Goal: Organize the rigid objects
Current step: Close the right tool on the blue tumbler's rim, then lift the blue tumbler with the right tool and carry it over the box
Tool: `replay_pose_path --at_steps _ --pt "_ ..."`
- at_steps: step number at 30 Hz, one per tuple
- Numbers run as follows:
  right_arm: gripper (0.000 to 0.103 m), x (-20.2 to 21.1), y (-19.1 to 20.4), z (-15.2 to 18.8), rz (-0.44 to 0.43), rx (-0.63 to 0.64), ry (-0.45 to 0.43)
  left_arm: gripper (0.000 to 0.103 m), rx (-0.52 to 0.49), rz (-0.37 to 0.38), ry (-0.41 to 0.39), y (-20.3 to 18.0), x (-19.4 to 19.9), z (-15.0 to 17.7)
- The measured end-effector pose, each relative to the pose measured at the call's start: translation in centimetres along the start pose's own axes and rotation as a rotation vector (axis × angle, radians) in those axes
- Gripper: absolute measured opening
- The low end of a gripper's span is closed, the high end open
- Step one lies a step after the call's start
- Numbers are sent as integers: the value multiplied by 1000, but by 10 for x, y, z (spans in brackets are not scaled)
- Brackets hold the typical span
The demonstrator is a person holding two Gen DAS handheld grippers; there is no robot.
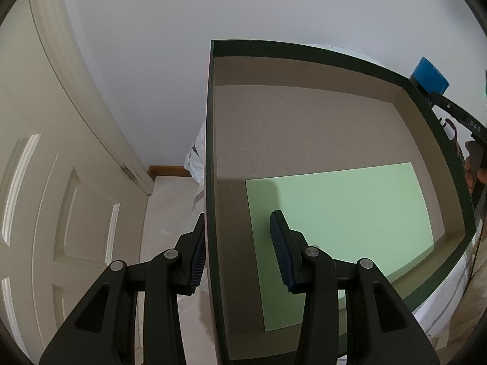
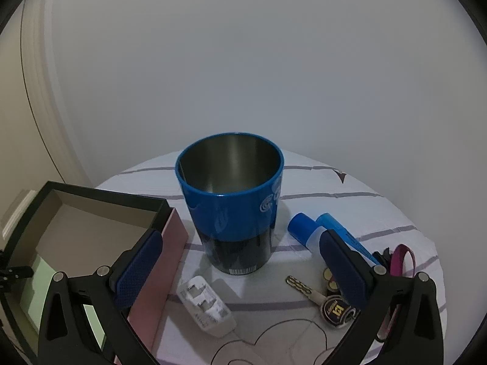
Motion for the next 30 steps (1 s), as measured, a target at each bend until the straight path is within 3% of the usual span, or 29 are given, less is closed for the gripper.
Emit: replay_pose_path --at_steps 4,7,17,19,21,30 --pt "103 -6 5 -4 1 19 -9 40 10 5 -3 2 0 0" --pt "92 -12 8 -6 -4 28 0 40 20 5 -9 3 -1 -1" --pt "91 -30 3 -11 -19 13 15 41 38 6 -19 6 -4 -2" --pt "84 -33 2 -8 -28 15 21 41 37 4 -20 6 -4 -2" --pt "69 -37 0 -8 -39 16 35 41 31 3 -19 5 -3 -2" --pt "69 -42 3 -10 -43 19 35 41 43 12 -24 6 -2 -1"
Point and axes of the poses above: each gripper's, at about its wrist camera, not at the fingertips, and x roughly against the way its jaws point, y to its left, z to its underside, the point moved 2 cm from there along -x, roughly the way its jaws point, and after that the axes turned 8 degrees about z, right-handed, at the moved point
